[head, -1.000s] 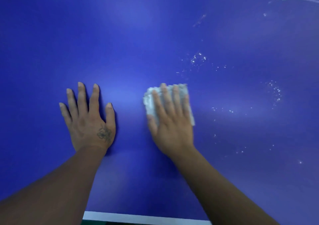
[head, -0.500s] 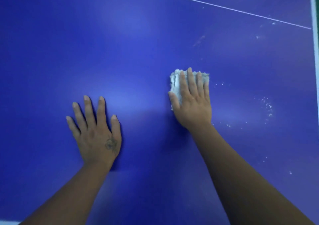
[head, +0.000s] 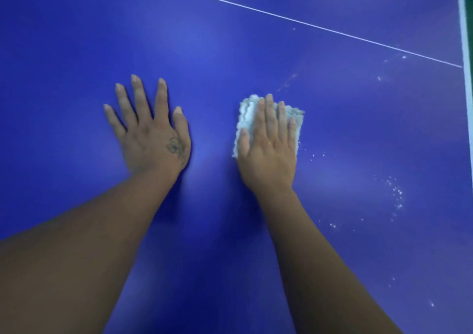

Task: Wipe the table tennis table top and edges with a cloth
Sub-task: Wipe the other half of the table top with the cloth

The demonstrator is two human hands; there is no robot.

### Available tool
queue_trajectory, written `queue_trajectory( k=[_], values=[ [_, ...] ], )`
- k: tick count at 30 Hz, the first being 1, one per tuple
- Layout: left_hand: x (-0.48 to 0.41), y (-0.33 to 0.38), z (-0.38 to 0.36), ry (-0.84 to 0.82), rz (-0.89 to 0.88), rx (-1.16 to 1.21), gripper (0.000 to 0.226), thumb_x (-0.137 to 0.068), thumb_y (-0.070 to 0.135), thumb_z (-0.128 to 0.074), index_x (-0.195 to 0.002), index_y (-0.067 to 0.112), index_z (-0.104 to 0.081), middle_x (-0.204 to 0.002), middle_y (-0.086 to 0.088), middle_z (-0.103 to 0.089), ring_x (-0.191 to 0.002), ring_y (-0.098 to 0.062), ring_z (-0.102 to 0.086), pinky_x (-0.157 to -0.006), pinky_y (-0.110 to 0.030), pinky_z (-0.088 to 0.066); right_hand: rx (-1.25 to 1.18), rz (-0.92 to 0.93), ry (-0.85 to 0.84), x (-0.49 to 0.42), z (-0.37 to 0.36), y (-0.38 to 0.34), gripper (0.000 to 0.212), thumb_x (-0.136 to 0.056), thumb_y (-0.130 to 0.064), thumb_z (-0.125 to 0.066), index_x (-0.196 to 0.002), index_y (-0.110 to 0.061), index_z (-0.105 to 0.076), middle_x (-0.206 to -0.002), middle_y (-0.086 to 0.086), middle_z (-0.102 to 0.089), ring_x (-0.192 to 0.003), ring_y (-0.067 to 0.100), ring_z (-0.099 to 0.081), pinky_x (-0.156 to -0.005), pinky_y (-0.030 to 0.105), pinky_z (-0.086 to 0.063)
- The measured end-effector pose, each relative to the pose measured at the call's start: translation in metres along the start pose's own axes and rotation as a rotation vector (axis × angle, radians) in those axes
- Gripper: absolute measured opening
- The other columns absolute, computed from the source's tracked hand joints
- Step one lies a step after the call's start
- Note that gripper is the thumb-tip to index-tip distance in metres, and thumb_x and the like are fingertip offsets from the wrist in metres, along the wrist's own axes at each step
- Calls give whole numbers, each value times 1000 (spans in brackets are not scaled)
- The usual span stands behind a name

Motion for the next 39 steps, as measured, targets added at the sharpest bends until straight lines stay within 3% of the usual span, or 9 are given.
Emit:
queue_trajectory(
  k=[6,16,19,22,24,27,30,35,39],
  values=[
    [-1,3,2,39,24,-3,69,-108,56,-21,-172,30,-20,-181,-7,-8,-167,-34,-2,-133,-61,-2,13,-120,11,10,7,55,68,-112,-43,-24,-172,-14,-13,-180,4,-11,-167,25,-5,-135,49,-7],
    [-2,4,2,92,32,68,65,-108,50,-34,-168,25,-35,-179,-8,-19,-166,-32,-8,-134,-58,-2,-80,104,-32,-121,-4,-35,68,-113,-48,-27,-172,-16,-15,-180,0,-12,-167,23,-2,-134,44,4],
    [-2,6,5,86,31,62,65,-108,49,-31,-168,25,-35,-179,-8,-19,-167,-32,-8,-134,-58,-3,-123,61,-50,-146,2,-8,68,-113,-51,-30,-172,-20,-15,-180,-3,-10,-167,20,-1,-134,43,4],
    [-3,6,6,82,31,59,65,-108,48,-31,-168,24,-35,-179,-8,-19,-167,-33,-8,-134,-59,-3,-240,-33,-3,-134,13,32,67,-111,-49,-45,-167,-14,-30,-177,-1,-23,-166,20,-11,-135,42,-3],
    [-3,5,7,91,28,68,65,-107,48,-32,-168,24,-36,-179,-9,-20,-166,-34,-9,-133,-59,-3,-285,-32,-33,-112,22,57,72,-109,-51,-48,-166,-11,-29,-176,1,-27,-166,21,-12,-135,42,-5],
    [-4,5,6,96,31,60,66,-107,48,-33,-168,25,-36,-178,-9,-20,-166,-34,-10,-134,-58,-2,-240,89,-134,-80,30,92,70,-110,-54,-37,-167,-15,-29,-180,-2,-14,-167,18,-3,-135,42,-6],
    [-5,4,5,95,24,45,65,-107,48,-32,-169,25,-34,-179,-9,-19,-166,-34,-9,-134,-57,-1,-142,288,-169,-69,36,116,72,-108,-47,-40,-170,-14,-22,-180,1,-10,-167,24,1,-135,52,-7],
    [-5,5,7,84,24,46,66,-107,48,-32,-169,25,-33,-179,-9,-19,-166,-35,-9,-134,-58,-2,-86,652,-163,-119,37,122,75,-108,-54,-50,-168,-13,-30,-179,2,-19,-167,29,-8,-133,59,-11],
    [-5,6,8,98,15,62,65,-107,46,-34,-168,23,-36,-178,-11,-21,-166,-36,-11,-134,-58,-3,-22,753,-209,-164,26,99,76,-110,-57,-44,-170,-15,-23,-179,0,-15,-167,23,-9,-134,54,-13]
  ],
)
Point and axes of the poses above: each hand's wrist, its own x-axis away from the middle knuckle, its own z-axis out of the back of the hand, y = z × x, the point moved 2 cm from there along -x, towards the middle knuckle
